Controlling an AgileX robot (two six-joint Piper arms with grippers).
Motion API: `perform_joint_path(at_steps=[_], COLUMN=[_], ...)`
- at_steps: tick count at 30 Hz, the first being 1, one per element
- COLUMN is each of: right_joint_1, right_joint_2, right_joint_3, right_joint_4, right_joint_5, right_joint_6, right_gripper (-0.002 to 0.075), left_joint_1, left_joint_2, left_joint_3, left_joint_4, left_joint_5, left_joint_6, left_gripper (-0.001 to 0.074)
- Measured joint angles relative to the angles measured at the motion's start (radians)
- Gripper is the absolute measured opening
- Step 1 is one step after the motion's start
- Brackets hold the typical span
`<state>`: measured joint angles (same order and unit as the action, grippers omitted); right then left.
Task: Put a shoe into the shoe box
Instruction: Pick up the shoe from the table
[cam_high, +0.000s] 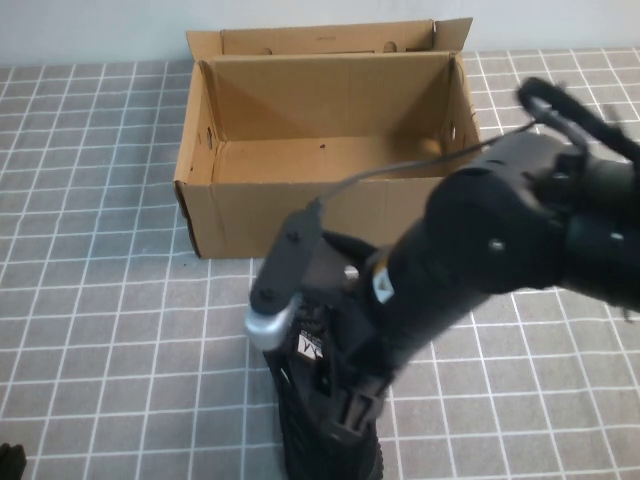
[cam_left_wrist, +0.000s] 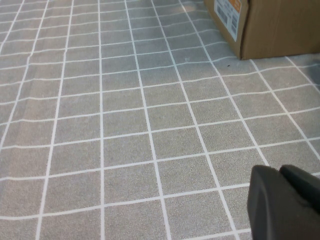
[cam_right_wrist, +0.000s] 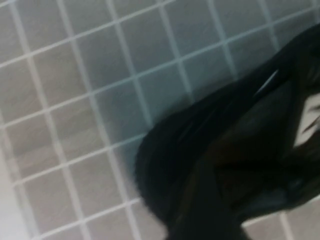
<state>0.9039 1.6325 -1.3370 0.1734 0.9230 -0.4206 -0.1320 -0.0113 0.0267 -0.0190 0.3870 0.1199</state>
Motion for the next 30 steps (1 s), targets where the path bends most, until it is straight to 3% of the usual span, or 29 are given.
perform_joint_path(at_steps=[4, 14, 23, 30], right_joint_1=[0.0, 0.0, 0.0, 0.0], right_joint_2=[0.049, 0.111, 0.115, 0.115], right_joint_3=[-0.031, -0.037, -0.037, -0.041], right_joint_4=[-0.031, -0.094, -0.299, -0.312], right_joint_5=[-0.064, -0.151, -0.152, -0.166], right_joint_6=[-0.004, -0.004, 0.077, 0.091], right_gripper=[0.0452, 0.0456, 0.0456, 0.0456], left_joint_1=[0.0, 0.0, 0.0, 0.0], left_joint_2=[0.0, 0.0, 0.0, 0.0], left_joint_3=[0.0, 0.0, 0.0, 0.0], left_joint_4=[0.0, 0.0, 0.0, 0.0], left_joint_5=[0.0, 0.0, 0.0, 0.0], left_joint_6=[0.0, 0.0, 0.0, 0.0], left_gripper=[-0.0001, -0.0001, -0.0001, -0.0001])
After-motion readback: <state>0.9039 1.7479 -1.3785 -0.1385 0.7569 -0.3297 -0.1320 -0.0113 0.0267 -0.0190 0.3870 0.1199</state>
